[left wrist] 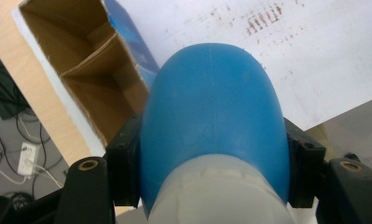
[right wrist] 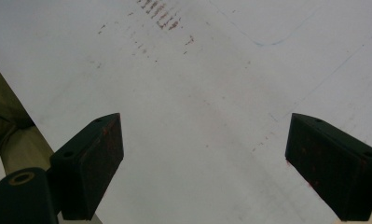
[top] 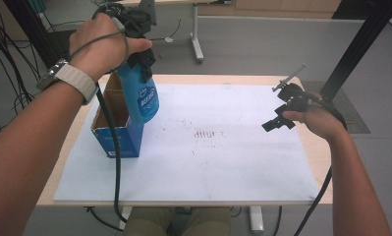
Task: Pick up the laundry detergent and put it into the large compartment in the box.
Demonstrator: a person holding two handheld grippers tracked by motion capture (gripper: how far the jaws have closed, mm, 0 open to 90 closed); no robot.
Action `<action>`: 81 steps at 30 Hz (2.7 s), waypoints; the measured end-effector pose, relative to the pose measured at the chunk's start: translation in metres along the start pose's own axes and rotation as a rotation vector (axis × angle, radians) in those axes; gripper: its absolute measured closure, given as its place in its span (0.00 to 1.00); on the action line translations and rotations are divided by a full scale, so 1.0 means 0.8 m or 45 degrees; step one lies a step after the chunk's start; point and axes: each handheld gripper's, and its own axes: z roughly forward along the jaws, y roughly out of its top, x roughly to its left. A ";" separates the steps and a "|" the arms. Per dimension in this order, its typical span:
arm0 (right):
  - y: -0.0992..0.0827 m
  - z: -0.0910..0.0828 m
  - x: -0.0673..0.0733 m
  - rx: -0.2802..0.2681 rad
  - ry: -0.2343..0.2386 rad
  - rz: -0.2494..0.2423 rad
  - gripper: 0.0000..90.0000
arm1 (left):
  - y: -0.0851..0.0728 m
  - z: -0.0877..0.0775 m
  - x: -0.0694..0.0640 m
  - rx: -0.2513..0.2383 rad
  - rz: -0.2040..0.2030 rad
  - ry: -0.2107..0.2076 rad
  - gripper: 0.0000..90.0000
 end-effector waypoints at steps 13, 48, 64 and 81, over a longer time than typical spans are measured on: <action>0.003 0.003 -0.006 -0.008 0.011 -0.014 0.13 | -0.005 -0.023 0.021 -0.005 -0.121 -0.001 0.42; 0.002 0.004 -0.013 -0.013 0.017 -0.014 0.13 | -0.024 -0.030 0.088 -0.032 -0.441 -0.011 0.42; 0.003 0.004 -0.014 -0.012 0.018 -0.013 0.13 | -0.027 -0.023 0.097 -0.033 -0.497 0.013 0.42; 0.006 0.009 -0.018 -0.005 0.024 -0.013 0.13 | -0.021 -0.010 0.105 -0.013 -0.508 0.014 0.42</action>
